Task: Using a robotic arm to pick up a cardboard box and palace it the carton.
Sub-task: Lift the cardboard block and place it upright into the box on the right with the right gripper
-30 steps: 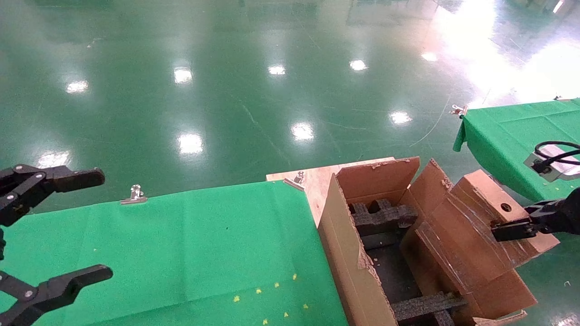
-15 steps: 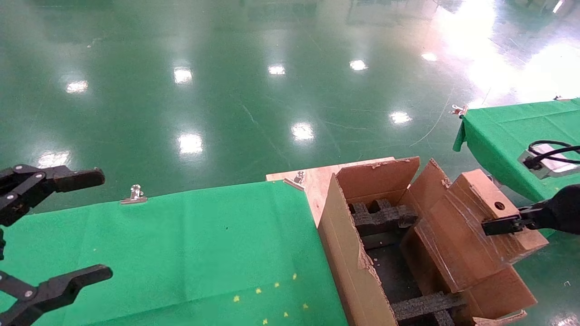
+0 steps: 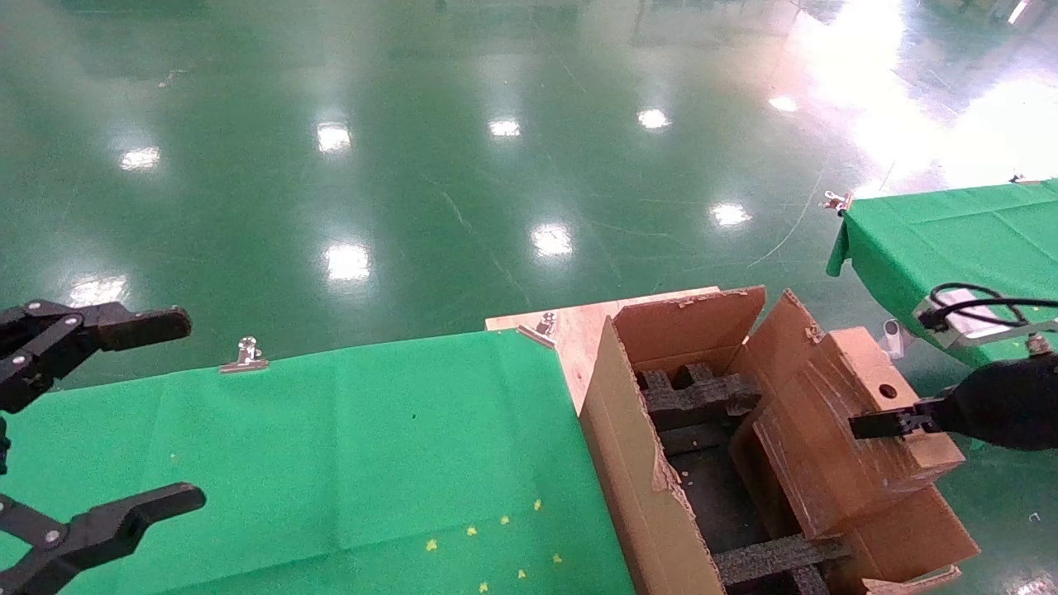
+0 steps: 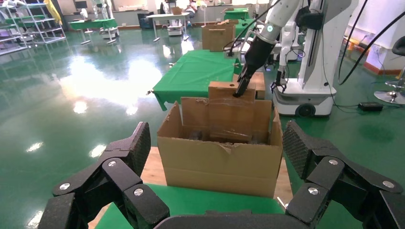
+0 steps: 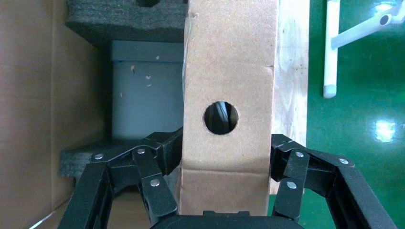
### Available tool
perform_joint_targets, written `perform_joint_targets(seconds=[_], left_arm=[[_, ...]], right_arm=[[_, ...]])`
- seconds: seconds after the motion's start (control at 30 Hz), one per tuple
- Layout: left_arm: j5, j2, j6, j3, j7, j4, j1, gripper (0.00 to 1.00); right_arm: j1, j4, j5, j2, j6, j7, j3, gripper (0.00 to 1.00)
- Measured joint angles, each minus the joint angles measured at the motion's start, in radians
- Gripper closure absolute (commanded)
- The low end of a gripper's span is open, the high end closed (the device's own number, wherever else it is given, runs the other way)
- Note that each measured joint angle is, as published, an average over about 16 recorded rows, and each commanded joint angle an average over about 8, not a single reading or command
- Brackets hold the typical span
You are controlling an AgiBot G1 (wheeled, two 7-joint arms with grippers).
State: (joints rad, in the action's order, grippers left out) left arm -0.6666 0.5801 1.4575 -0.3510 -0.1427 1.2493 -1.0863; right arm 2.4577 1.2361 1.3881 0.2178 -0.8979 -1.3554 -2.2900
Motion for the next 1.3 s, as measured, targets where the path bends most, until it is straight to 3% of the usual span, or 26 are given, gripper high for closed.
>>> perform_joint_targets(seconds=[0.43, 0.97, 1.3], left_arm=[[0.000, 0.000, 0.000, 0.000, 0.000, 0.000, 0.000, 0.00], [0.000, 0.000, 0.000, 0.000, 0.000, 0.000, 0.000, 0.00], [0.000, 0.000, 0.000, 0.000, 0.000, 0.000, 0.000, 0.00]], right_arm=[[-0.093, 0.043, 0.043, 0.037, 0.156, -0.099, -0.036, 1.00], [-0.102, 0.039, 0.067, 0.058, 0.220, -0.113, -0.032, 1.00], [-0.166, 0.046, 0.077, 0.067, 0.302, -0.152, -0.053, 1.00]])
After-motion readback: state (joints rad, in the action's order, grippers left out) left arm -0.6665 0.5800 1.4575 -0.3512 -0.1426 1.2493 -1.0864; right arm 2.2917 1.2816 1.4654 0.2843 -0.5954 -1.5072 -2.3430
